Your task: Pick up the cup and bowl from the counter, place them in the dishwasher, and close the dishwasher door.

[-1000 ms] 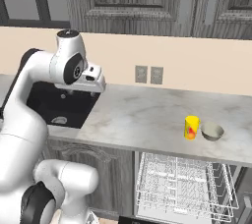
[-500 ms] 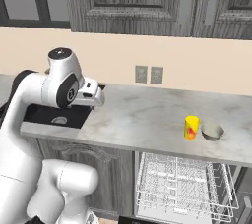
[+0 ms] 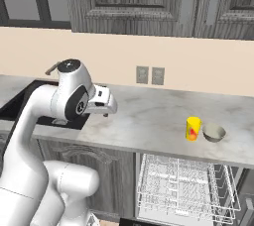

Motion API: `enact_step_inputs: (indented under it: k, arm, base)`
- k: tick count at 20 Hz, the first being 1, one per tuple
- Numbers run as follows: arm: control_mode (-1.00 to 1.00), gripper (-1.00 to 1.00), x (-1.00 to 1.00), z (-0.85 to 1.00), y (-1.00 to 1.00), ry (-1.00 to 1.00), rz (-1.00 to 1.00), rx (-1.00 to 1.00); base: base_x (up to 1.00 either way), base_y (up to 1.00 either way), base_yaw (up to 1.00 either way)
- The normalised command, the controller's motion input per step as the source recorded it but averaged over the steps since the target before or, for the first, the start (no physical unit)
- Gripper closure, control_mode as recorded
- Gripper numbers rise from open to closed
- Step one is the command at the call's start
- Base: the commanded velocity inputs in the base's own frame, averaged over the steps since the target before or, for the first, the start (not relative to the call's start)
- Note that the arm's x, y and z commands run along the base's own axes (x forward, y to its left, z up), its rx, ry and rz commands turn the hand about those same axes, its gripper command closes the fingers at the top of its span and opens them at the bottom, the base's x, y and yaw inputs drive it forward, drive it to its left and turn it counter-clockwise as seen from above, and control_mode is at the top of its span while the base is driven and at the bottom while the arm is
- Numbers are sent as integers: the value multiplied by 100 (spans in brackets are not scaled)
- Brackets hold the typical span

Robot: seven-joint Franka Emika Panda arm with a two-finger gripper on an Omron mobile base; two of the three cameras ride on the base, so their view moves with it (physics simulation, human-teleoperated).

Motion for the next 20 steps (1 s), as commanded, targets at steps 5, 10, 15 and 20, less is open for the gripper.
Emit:
enact_step_inputs:
  k: [5, 10, 15, 20]
  arm:
    - [-100, -100, 0, -6, -44, 0, 0, -7]
    - [-100, -100, 0, -3, -48, 0, 0, -5]
    - [-100, -100, 5, -2, -47, 0, 0, -6]
    - [-100, -100, 13, -8, -47, 0, 0, -5]
  base:
    - [0, 0, 0]
    - [0, 0, 0]
    - [0, 0, 0]
    - [0, 0, 0]
